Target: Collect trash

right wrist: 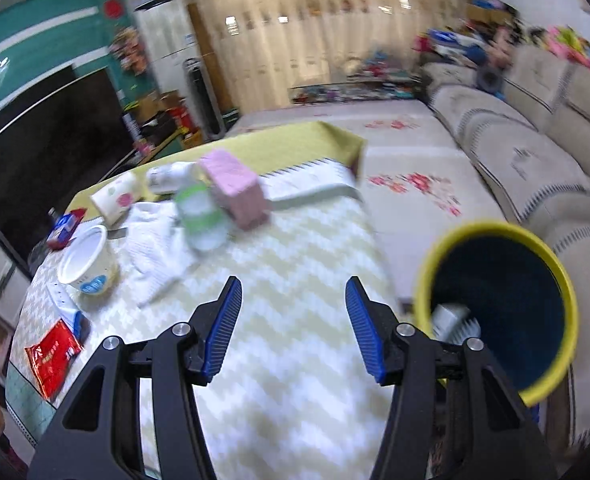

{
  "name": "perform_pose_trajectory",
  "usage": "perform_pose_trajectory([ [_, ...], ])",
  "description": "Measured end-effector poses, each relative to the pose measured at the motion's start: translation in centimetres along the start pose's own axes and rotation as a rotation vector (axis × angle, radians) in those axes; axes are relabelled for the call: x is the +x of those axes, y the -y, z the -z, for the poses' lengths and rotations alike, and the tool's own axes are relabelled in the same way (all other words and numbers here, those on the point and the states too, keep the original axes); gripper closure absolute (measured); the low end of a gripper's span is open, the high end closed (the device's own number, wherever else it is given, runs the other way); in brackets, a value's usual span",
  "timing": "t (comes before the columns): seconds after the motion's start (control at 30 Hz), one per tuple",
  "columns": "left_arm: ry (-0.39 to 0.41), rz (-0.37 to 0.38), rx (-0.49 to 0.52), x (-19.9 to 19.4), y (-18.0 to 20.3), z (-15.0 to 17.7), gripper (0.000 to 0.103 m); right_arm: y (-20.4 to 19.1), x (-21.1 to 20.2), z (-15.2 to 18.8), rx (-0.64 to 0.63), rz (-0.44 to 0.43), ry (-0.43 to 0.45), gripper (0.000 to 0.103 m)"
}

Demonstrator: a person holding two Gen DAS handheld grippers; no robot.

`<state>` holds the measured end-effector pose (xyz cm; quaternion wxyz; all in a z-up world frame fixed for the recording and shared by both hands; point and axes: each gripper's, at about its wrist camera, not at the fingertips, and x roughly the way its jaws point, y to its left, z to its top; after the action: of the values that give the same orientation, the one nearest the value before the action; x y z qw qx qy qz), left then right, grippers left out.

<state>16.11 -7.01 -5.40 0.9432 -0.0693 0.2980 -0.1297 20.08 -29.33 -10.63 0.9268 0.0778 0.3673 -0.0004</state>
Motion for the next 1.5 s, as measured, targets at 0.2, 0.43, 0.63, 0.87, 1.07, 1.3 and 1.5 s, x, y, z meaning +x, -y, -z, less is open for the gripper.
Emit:
perform_pose_trajectory([
  [0.2,-0.006,-0.02,-0.043,0.1,-1.9,0.7,0.005,-4.2,3.3,-3.5,-0.102,-0.031,-0.012,0.051],
  [0.43,-0.006,-0.034,-0.073,0.2,-3.2,1.1,0.005,-7.7,7.0,-4.3,-0.216,-0.079,-0.051,0.051],
  [0.63,-0.008,-0.033,-0.087,0.5,-3.6,1.4,0.005,-7.7,9.7,-4.9,-0.221,-0.097,-0.101,0.051],
  [0.87,-0.018,-0.028,-0.089,0.9,-3.5,1.7,0.005,-7.4,12.2,-5.0,-0.242,-0.102,-0.124,0.049],
  [1.07,-0.029,-0.026,-0.089,1.5,-3.3,1.9,0.005,-7.7,13.4,-4.6,-0.249,-0.121,-0.138,0.05],
  [1.3,-0.031,-0.025,-0.088,1.7,-3.1,2.1,0.005,-8.5,10.7,-3.9,-0.233,-0.157,-0.097,0.052],
  [1.5,-0.031,-0.021,-0.087,1.8,-3.0,2.2,0.005,-8.4,6.2,-2.5,-0.162,-0.201,-0.058,0.053],
])
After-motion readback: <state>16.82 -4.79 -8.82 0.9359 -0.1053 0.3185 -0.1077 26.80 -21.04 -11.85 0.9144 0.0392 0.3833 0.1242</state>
